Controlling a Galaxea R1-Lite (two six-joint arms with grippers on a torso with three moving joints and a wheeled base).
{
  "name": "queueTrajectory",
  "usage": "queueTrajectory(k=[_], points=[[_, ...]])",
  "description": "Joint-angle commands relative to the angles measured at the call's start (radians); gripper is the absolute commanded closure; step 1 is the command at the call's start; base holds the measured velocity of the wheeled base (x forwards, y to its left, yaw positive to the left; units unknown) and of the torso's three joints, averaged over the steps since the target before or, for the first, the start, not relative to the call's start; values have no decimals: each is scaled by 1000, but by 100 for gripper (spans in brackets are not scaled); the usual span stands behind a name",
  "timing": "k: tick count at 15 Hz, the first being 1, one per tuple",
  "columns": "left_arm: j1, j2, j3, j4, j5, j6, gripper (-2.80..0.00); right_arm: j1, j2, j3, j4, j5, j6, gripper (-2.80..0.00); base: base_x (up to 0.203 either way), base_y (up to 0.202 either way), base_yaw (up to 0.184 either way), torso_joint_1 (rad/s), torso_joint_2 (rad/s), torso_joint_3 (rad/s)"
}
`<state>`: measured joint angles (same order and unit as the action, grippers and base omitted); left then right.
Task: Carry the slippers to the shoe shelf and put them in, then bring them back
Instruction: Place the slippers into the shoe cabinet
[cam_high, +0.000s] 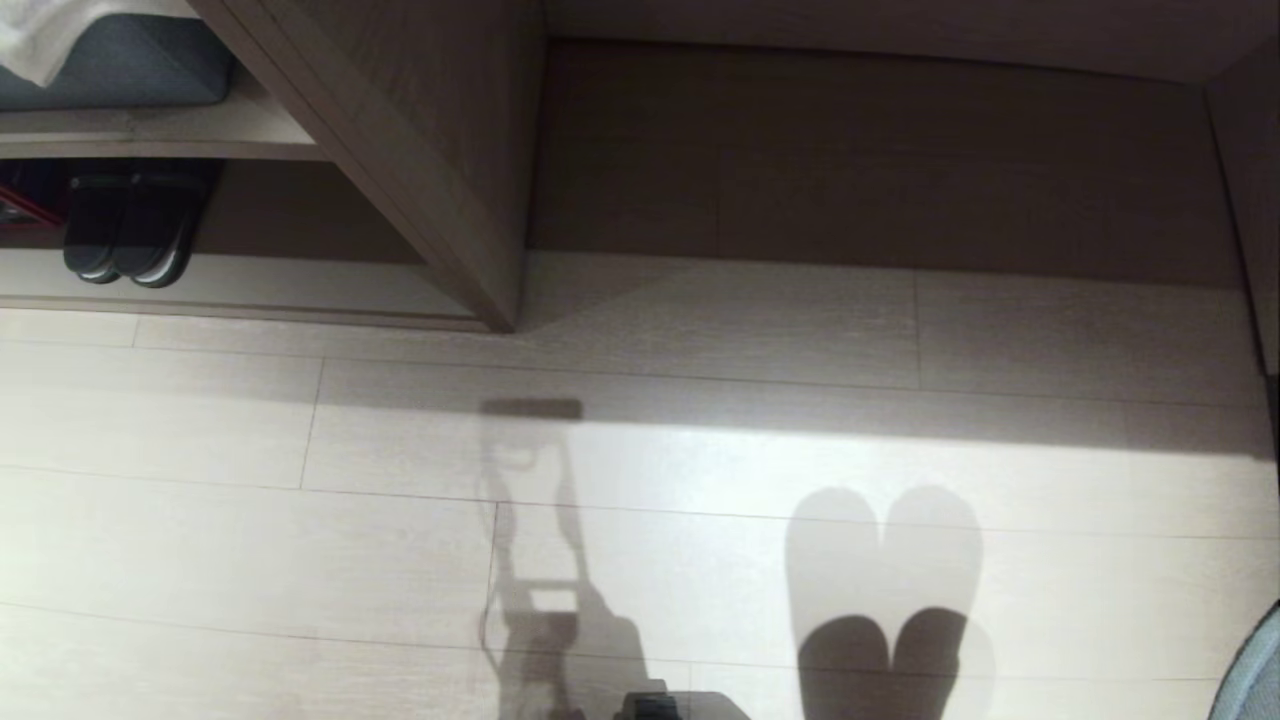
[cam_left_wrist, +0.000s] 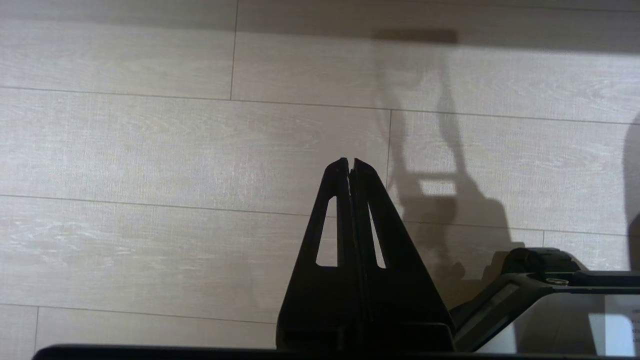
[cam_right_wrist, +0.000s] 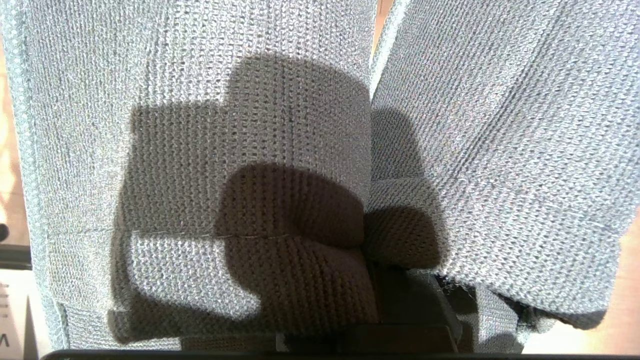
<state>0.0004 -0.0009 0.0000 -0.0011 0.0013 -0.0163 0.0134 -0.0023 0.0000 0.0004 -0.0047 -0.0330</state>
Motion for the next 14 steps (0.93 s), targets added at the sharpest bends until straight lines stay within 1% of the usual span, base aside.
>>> queueTrajectory(k=[1, 14], points=[[1, 1, 2, 0, 0, -1, 0, 0, 2, 0, 0, 0, -1, 0, 0, 0, 0, 2, 6, 203], [0, 1, 2, 0, 0, -1, 0, 0, 1, 0, 0, 1, -1, 0, 0, 0, 0, 3, 3, 202]])
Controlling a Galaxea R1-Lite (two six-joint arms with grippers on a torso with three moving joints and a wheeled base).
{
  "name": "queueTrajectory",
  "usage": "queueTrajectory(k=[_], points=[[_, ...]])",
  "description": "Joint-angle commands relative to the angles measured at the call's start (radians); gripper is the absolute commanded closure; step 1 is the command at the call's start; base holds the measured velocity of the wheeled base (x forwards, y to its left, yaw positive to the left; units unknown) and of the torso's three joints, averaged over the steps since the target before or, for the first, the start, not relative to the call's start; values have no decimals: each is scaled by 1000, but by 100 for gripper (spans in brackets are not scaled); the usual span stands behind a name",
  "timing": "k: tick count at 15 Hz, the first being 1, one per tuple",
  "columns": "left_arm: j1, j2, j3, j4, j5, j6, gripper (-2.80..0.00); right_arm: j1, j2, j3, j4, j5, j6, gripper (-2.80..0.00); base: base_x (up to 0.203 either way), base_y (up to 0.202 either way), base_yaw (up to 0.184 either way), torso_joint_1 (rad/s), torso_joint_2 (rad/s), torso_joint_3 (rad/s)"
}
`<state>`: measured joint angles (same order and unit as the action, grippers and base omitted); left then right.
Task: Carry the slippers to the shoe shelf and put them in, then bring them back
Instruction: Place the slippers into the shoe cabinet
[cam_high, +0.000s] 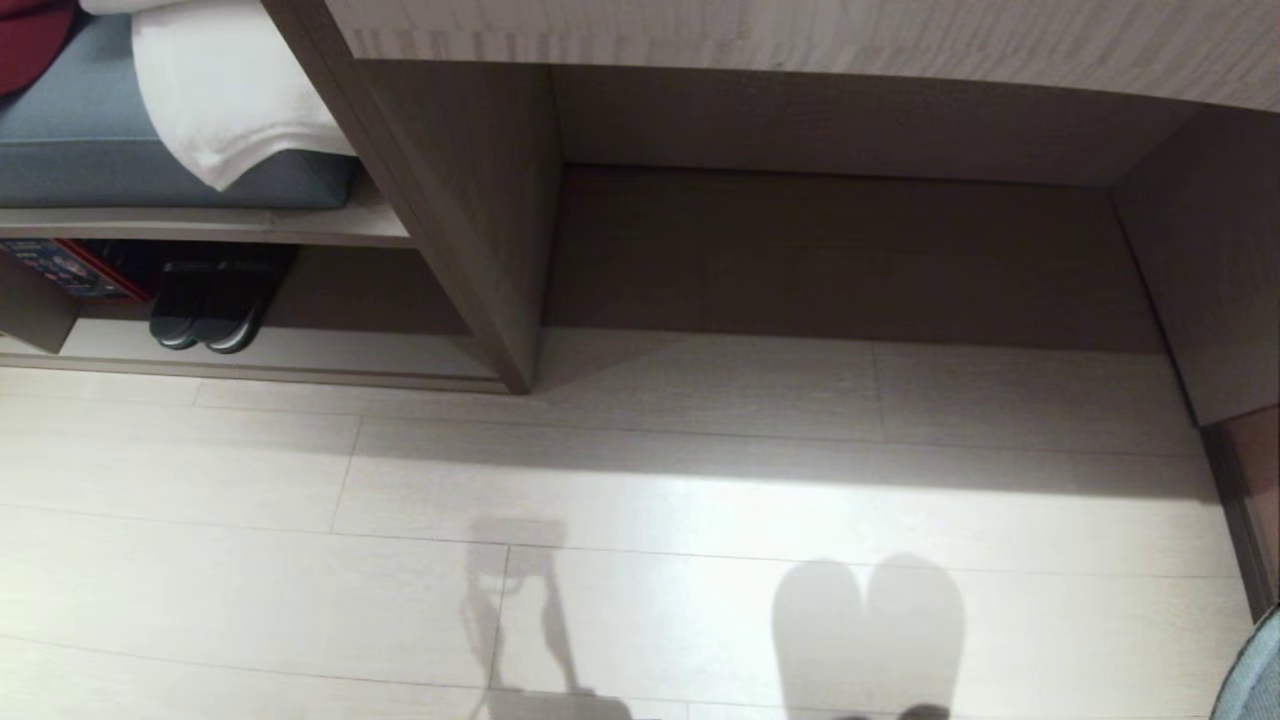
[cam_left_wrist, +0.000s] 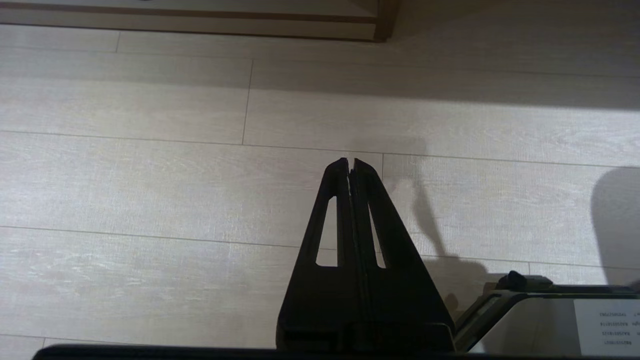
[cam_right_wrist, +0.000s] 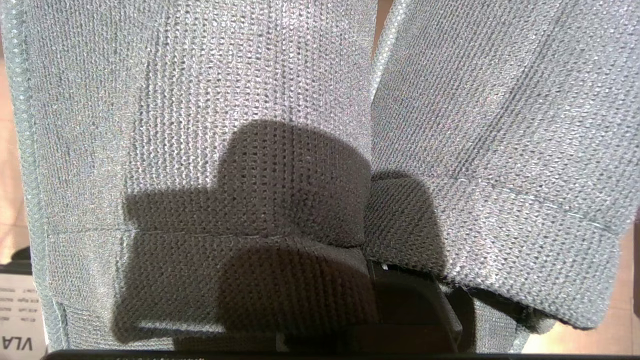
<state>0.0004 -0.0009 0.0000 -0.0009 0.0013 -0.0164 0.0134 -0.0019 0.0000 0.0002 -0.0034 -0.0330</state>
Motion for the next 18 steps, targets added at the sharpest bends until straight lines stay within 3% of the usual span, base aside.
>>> queueTrajectory(k=[1, 18], points=[[1, 1, 2, -1, 0, 0, 0, 0, 1, 0, 0, 0, -1, 0, 0, 0, 0, 3, -1, 207], [1, 1, 2, -1, 0, 0, 0, 0, 0, 0, 0, 0, -1, 0, 0, 0, 0, 2, 2, 203]])
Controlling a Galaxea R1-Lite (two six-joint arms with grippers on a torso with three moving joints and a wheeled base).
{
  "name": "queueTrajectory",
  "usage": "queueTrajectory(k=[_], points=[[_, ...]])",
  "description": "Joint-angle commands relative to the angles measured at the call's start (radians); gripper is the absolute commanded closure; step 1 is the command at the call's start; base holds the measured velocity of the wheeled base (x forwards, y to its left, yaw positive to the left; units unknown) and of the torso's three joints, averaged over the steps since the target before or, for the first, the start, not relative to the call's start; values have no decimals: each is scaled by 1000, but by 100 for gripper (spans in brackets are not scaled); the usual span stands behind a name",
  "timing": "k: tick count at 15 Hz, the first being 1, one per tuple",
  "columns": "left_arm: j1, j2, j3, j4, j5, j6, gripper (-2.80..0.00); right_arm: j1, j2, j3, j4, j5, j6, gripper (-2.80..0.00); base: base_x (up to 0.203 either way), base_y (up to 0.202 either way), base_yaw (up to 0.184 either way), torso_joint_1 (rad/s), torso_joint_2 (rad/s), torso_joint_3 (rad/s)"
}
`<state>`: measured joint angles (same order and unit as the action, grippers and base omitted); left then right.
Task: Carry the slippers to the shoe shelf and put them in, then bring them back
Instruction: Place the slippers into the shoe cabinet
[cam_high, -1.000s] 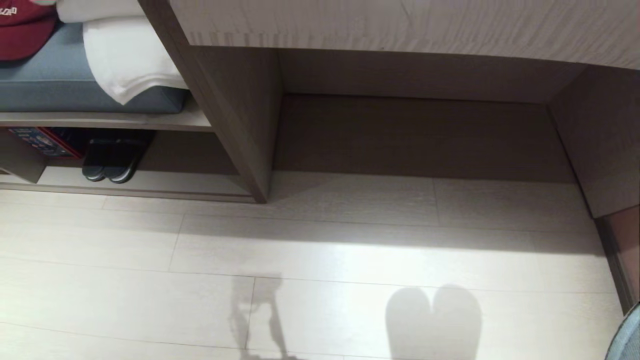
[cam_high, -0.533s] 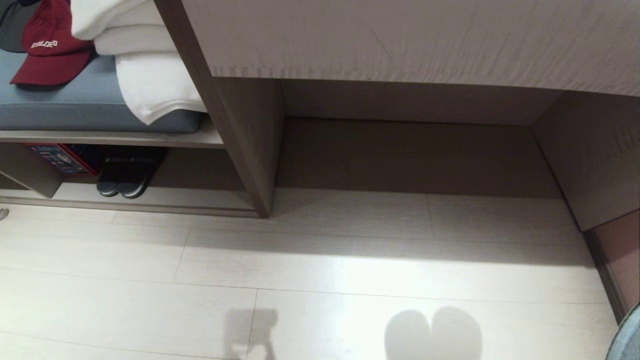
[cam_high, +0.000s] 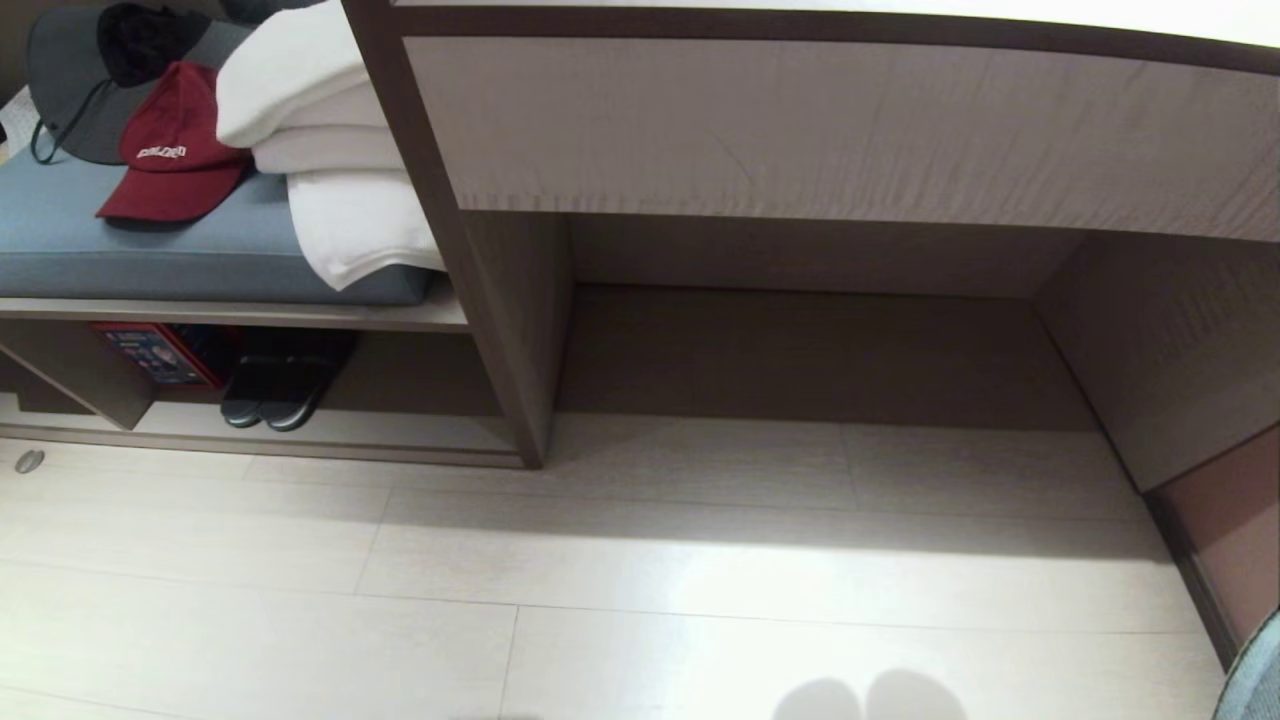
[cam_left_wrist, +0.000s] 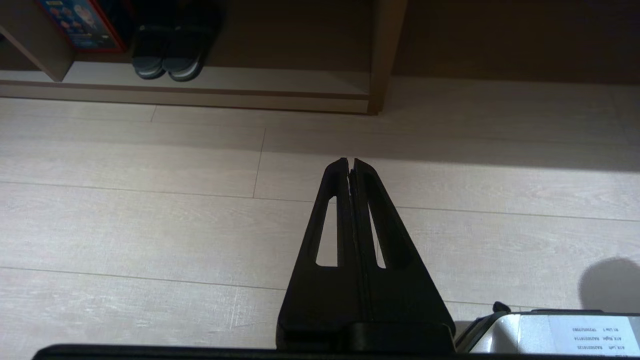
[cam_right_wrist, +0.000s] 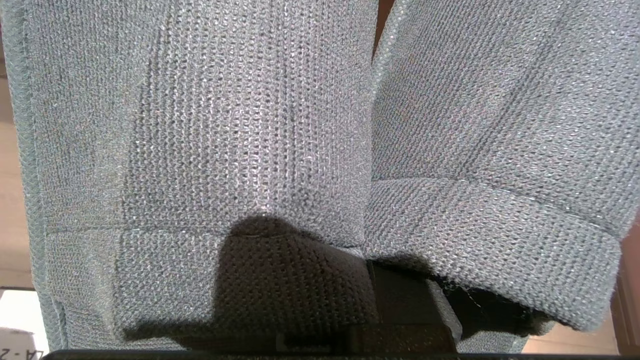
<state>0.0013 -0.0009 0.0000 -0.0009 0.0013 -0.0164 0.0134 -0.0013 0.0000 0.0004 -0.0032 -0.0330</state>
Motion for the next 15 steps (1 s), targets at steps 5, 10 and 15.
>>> queueTrajectory(k=[5, 10, 15], points=[[0, 1, 2, -1, 0, 0, 0, 0, 1, 0, 0, 0, -1, 0, 0, 0, 0, 4, 1, 201], [0, 1, 2, -1, 0, 0, 0, 0, 1, 0, 0, 0, -1, 0, 0, 0, 0, 5, 0, 203], [-1, 1, 2, -1, 0, 0, 0, 0, 0, 0, 0, -1, 0, 0, 0, 0, 0, 4, 1, 203]])
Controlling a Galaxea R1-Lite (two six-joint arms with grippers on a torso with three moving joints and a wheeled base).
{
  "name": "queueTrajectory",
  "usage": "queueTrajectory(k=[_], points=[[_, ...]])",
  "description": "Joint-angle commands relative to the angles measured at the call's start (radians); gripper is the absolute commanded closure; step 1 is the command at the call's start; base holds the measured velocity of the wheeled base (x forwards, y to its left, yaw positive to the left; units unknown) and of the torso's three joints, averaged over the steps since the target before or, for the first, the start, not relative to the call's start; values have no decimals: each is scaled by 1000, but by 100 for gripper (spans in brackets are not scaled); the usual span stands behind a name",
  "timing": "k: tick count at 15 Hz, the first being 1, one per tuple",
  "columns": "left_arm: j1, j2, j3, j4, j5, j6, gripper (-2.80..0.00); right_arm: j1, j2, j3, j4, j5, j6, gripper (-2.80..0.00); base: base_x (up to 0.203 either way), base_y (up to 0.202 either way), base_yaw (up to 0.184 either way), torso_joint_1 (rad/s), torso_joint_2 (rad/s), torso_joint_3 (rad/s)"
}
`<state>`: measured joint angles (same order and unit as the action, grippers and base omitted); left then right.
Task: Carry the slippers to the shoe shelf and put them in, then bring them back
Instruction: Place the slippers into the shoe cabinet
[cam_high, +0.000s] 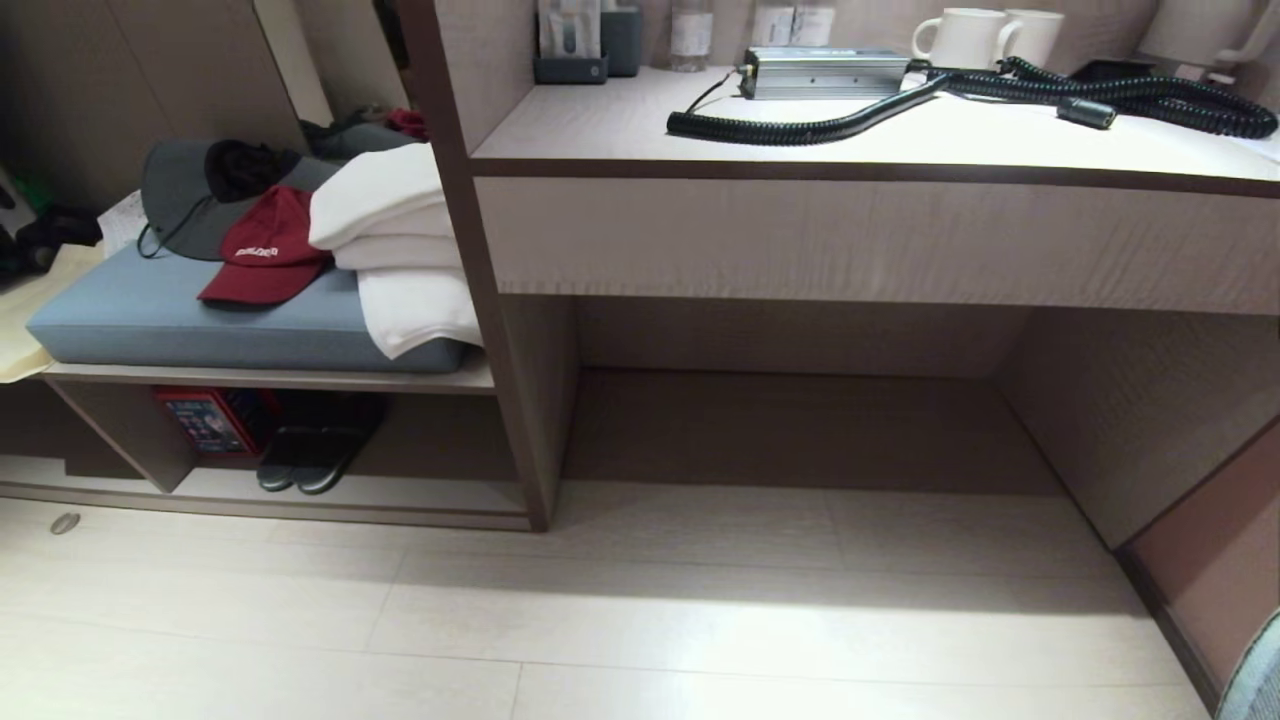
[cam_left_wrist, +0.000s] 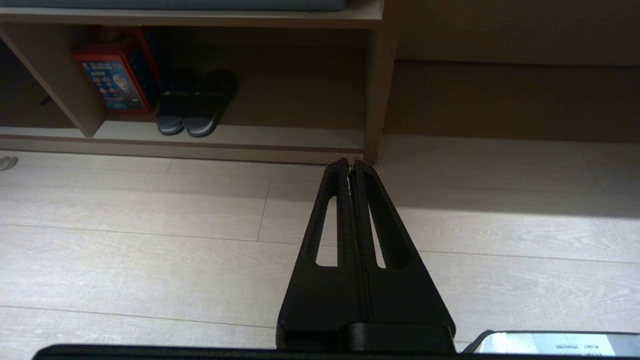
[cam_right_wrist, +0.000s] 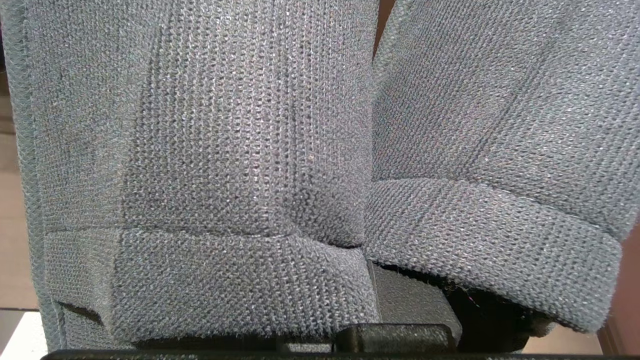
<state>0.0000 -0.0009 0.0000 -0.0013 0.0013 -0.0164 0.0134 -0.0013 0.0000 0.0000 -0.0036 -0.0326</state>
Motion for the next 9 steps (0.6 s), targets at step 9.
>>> queueTrajectory(k=[9], points=[[1, 0, 2, 0, 0, 0, 0, 0, 0, 0, 0, -1, 0, 0, 0, 0, 0, 3, 2, 201]])
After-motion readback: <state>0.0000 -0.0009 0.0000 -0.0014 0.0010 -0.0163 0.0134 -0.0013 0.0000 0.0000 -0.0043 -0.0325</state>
